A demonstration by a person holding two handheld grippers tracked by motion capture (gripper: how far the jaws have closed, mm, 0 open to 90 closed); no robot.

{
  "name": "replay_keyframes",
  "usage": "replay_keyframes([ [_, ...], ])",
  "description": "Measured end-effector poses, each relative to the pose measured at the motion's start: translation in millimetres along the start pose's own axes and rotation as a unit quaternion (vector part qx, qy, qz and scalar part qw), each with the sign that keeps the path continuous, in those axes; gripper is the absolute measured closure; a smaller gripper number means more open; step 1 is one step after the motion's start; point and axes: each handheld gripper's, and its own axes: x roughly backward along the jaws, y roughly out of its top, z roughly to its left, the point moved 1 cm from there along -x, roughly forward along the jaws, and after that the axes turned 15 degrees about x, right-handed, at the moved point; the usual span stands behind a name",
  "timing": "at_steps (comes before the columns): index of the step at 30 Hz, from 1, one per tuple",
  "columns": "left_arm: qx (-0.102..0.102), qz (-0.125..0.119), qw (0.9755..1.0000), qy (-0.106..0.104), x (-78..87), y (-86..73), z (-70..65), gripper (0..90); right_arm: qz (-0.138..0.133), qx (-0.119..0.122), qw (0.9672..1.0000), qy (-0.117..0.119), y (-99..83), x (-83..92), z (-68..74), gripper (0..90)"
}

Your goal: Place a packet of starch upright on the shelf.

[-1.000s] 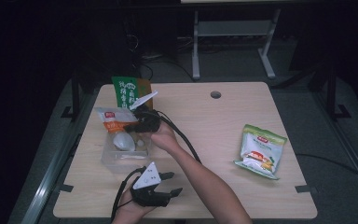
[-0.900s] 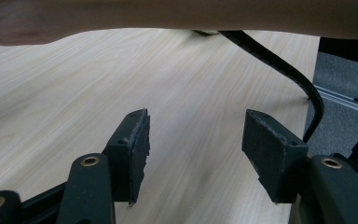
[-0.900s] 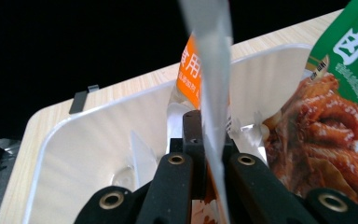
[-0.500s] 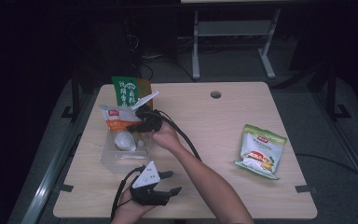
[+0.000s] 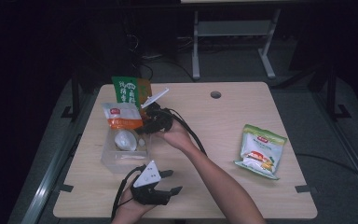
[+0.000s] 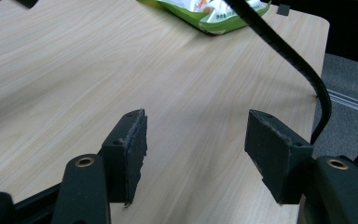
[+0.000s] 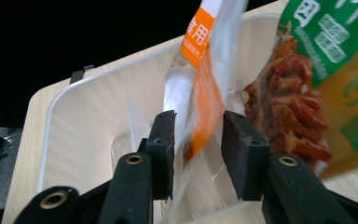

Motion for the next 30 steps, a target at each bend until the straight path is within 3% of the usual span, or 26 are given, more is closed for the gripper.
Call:
replay_keyframes([
  [12, 0.005, 0.006, 1.0, 0.002, -4.9, 0.1, 0.2, 36.8, -0.019, -0.015, 0.9997, -0.001, -10.8, 32.9, 0.4, 58.6],
  [30, 0.008, 0.014, 0.9999, 0.002, -11.2, 1.8, 1.5, 35.0, -0.009, -0.036, 0.999, -0.026, -41.6, 79.6, -3.0, 50.0],
])
